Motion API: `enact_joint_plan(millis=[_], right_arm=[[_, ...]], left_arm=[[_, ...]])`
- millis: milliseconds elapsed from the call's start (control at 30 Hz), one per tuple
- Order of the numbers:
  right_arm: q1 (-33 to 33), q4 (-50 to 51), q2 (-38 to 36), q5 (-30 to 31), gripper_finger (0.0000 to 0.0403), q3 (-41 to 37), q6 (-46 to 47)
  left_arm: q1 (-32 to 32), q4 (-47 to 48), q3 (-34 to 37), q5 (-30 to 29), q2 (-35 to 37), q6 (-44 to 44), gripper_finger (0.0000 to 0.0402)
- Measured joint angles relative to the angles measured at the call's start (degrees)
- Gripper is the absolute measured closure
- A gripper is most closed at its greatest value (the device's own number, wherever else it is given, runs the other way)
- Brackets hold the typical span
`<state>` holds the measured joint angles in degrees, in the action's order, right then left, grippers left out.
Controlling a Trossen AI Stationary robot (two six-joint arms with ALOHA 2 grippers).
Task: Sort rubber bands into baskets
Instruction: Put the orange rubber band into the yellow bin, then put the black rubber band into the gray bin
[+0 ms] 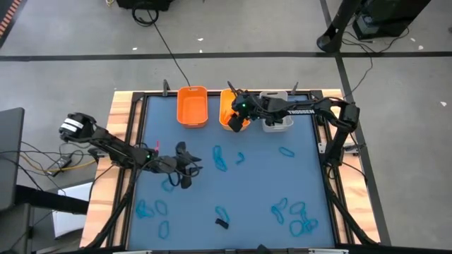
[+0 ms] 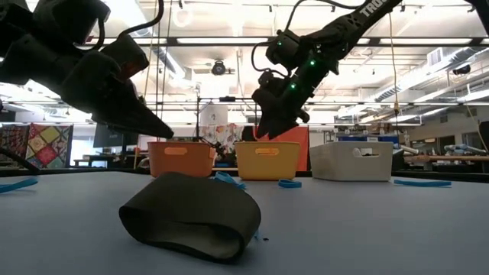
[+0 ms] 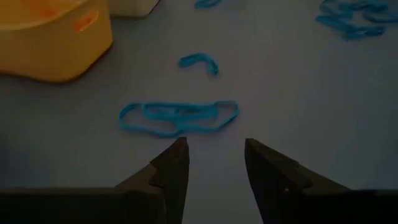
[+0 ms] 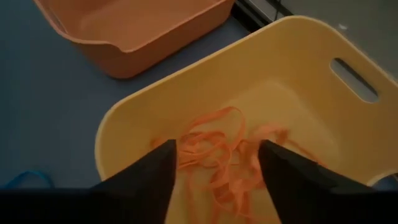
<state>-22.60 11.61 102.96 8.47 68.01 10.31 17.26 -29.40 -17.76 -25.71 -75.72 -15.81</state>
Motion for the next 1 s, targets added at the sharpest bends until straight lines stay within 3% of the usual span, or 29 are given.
enact_joint_plan(millis=[200, 267, 433, 533, 733, 800, 933, 1000], right_arm=[[-1.5, 3.6, 0.0, -15.4, 0.0121, 0.0, 0.2], [-1.9, 6.4, -0.1, -17.2, 0.0120, 0.2, -0.4], [-1.8, 9.6, -0.6, -14.4, 0.0133, 0.3, -1.7], [0.1, 5.1, -0.6, -11.6, 0.0146, 0.3, -3.4], [4.2, -7.9, -0.6, -0.5, 0.0168, 0.3, -8.2], [5.0, -10.9, -0.6, -0.7, 0.0173, 0.4, -8.6], [7.9, -12.1, -1.4, -8.4, 0.0183, 0.3, -8.6], [10.8, -12.2, -2.9, -8.5, 0.0189, 0.3, -9.8]], left_arm=[[0.0, -6.8, 0.0, 0.2, -4.3, 2.4, 0.0241], [0.0, -8.4, 0.0, 1.9, -5.4, 3.6, 0.0241], [0.2, -11.9, -1.2, 9.3, -8.5, 9.0, 0.0241], [0.2, -12.0, -3.7, 9.3, -11.4, 11.6, 0.0241], [0.4, -11.9, -7.5, 9.0, -17.9, 10.8, 0.0241], [0.5, -12.0, -8.7, 9.1, -20.4, 9.3, 0.0241], [0.4, -12.0, -11.2, 9.0, -24.3, 8.9, 0.0241], [0.4, -11.8, -12.5, 9.3, -25.8, 9.0, 0.0241]])
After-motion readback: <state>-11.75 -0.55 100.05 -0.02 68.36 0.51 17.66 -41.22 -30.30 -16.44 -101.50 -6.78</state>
